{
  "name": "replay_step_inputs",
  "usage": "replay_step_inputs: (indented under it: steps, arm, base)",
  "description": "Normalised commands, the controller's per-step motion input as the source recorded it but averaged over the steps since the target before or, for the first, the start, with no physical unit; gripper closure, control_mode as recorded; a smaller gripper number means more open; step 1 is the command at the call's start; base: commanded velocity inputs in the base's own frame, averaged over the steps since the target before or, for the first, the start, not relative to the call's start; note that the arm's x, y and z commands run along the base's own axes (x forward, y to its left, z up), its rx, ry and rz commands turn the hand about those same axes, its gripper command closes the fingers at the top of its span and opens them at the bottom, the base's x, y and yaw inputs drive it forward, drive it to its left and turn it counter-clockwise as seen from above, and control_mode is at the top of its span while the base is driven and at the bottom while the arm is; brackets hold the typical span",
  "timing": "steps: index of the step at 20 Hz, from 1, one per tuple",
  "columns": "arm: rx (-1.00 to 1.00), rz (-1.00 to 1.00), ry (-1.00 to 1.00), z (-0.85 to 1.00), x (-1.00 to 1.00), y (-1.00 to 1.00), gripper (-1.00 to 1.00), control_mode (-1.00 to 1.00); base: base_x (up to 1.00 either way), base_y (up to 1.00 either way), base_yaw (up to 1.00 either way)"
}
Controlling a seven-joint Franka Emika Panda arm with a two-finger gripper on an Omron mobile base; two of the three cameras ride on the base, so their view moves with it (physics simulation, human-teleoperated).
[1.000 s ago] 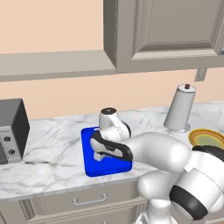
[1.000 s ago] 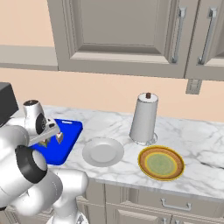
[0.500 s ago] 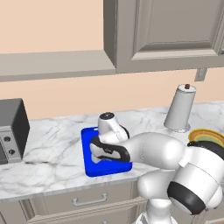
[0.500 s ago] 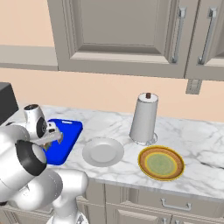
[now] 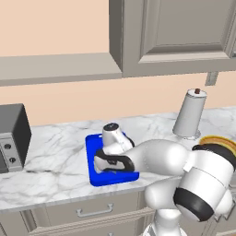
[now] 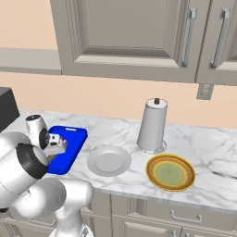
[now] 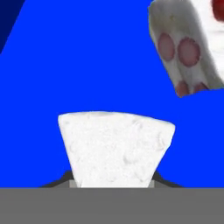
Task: Move the dessert items from the plates to the tray.
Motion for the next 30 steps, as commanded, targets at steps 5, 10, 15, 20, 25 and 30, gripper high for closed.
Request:
replay_step_inputs:
  steps: [5,10,15,20,25,30]
  arm:
    - [0.0,-0.21,0.01,-0.24,0.03,0.0,1.0,-1.0]
    - [0.0,-0.02,0.0,0.0,0.0,0.0,-1.0,-1.0]
    - [0.0,0.0,0.0,0.03,-0.01,-0.07,-1.0,-1.0]
    - [0.0,0.0,0.0,0.47,-0.02,-0.22,-1.0,-1.0]
    - [0.0,0.0,0.0,0.73,0.0,-0.3,-1.0,-1.0]
    - [0.0,0.0,0.05,0.65,0.0,-0.6,-1.0,-1.0]
  base:
    - [0.0,0.0,0.0]
    - [0.0,0.0,0.0]
    - [0.0,0.0,0.0]
    - [0.0,0.0,0.0]
    - [0.0,0.0,0.0]
    - [0.0,0.0,0.0]
